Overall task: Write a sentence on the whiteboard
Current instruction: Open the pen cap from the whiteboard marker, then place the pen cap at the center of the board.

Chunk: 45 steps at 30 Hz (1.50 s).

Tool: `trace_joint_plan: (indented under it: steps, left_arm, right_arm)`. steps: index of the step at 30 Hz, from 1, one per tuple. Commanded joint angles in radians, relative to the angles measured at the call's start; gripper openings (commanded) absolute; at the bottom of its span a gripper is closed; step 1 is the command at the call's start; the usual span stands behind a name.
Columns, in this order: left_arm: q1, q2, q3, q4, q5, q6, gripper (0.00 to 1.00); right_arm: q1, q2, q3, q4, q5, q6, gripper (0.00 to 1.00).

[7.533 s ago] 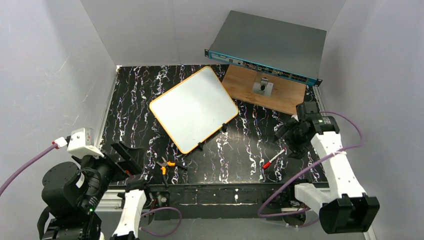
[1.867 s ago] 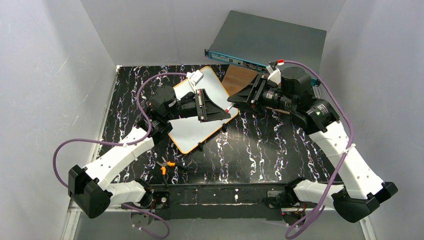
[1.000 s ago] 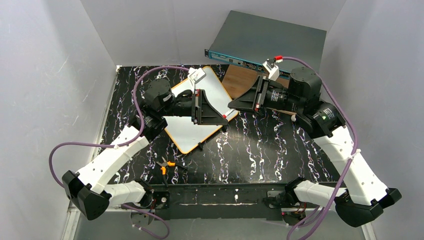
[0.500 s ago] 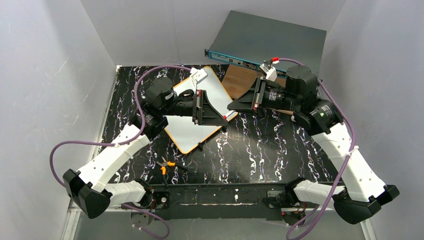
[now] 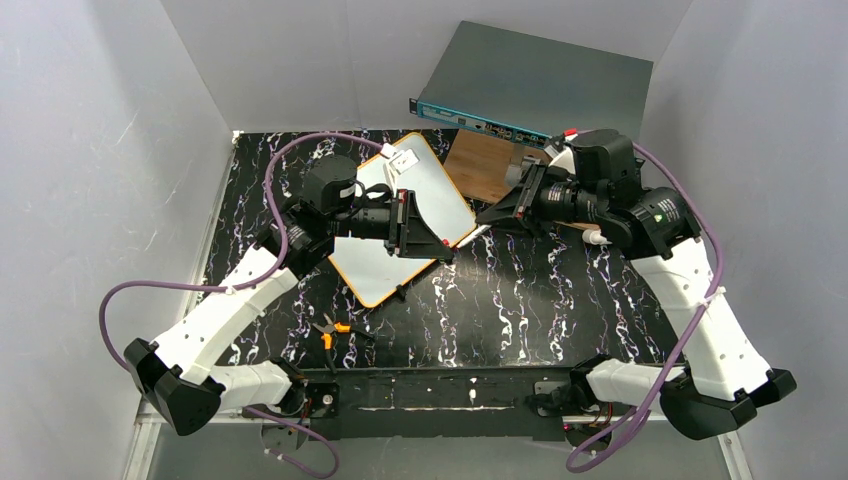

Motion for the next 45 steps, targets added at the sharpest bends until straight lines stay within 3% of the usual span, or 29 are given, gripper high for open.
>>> trace_joint_plan:
  steps: [1, 11, 18, 22, 30, 37, 45]
  left_arm:
    - [0.006, -0.015, 0.023, -0.004, -0.021, 0.03, 0.0]
    - [0.006, -0.04, -0.04, -0.048, -0.057, 0.06, 0.0]
    - [-0.014, -0.075, -0.171, -0.127, -0.343, 0.15, 0.0]
    - [-0.08, -0.039, -0.21, -0.124, -0.478, 0.204, 0.0]
    - [-0.267, 0.086, -0.335, 0.077, -0.865, 0.41, 0.0]
    - [-0.373, 0.278, -0.318, 0.208, -1.006, 0.537, 0.0]
    - [-0.455, 0.45, -0.336, 0.399, -1.084, 0.648, 0.0]
  right_arm:
    - [-0.02, -0.037, -0.007, -0.063, 0.004, -0.01, 0.01]
    - [-0.12, -0.062, 0.039, -0.153, 0.055, -0.095, 0.01]
    - [-0.153, -0.08, 0.059, -0.217, 0.089, -0.159, 0.01]
    - [-0.156, -0.069, 0.11, -0.265, 0.136, -0.198, 0.01]
    - [-0.158, -0.064, 0.149, -0.291, 0.183, -0.213, 0.01]
    - [-0.16, -0.075, 0.191, -0.317, 0.262, -0.195, 0.01]
    - [-0.161, -0.152, 0.126, -0.308, 0.291, -0.171, 0.01]
